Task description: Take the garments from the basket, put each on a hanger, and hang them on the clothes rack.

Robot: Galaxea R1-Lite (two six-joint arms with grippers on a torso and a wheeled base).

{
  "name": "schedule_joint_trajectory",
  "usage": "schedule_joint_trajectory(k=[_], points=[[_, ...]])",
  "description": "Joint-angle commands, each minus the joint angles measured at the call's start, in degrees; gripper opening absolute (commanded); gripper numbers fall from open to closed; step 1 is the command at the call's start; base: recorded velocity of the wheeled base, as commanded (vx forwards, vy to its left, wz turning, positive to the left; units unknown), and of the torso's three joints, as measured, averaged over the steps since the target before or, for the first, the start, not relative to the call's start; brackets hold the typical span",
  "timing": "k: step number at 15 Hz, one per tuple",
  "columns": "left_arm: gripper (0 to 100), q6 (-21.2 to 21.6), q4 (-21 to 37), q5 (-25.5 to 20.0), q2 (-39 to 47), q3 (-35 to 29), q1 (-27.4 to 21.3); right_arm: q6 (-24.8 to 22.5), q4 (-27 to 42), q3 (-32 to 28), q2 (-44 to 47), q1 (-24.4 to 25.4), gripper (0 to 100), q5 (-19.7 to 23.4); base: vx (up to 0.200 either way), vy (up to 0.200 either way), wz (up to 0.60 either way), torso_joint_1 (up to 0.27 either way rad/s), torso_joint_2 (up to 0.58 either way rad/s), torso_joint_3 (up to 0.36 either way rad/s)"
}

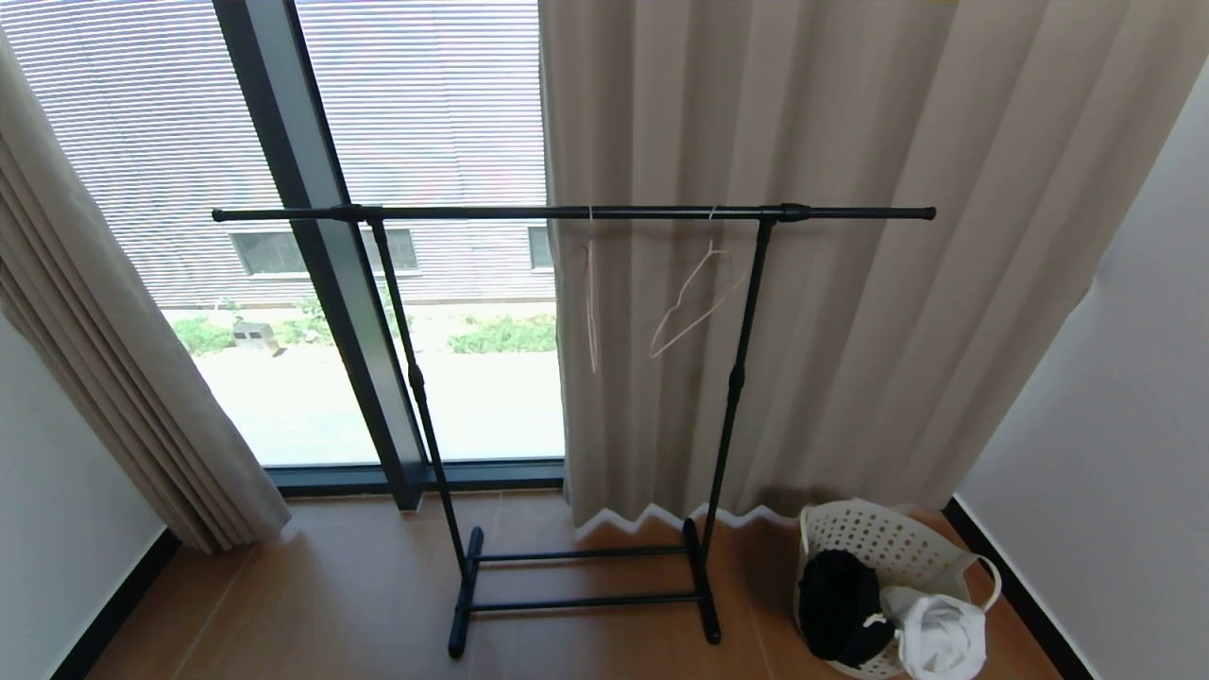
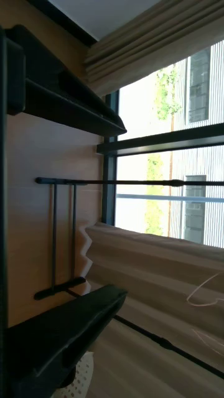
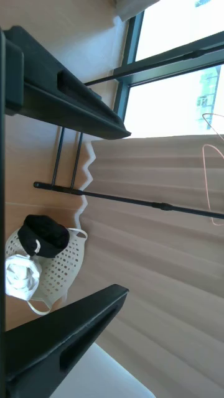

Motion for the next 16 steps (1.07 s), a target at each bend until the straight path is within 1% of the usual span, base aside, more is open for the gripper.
schedule_joint_trajectory(k=[1, 16], points=[[100, 0.03, 0.09, -0.07, 0.07, 0.01, 0.00, -0.04, -0.01, 0.00, 0.07, 0.00, 100, 0.03, 0.000, 0.000, 0.00, 0.000, 0.00, 0.000], [100, 0.03, 0.00, 0.01, 0.07, 0.01, 0.00, -0.04, -0.01, 0.00, 0.07, 0.00, 100, 0.03, 0.000, 0.000, 0.00, 0.000, 0.00, 0.000]])
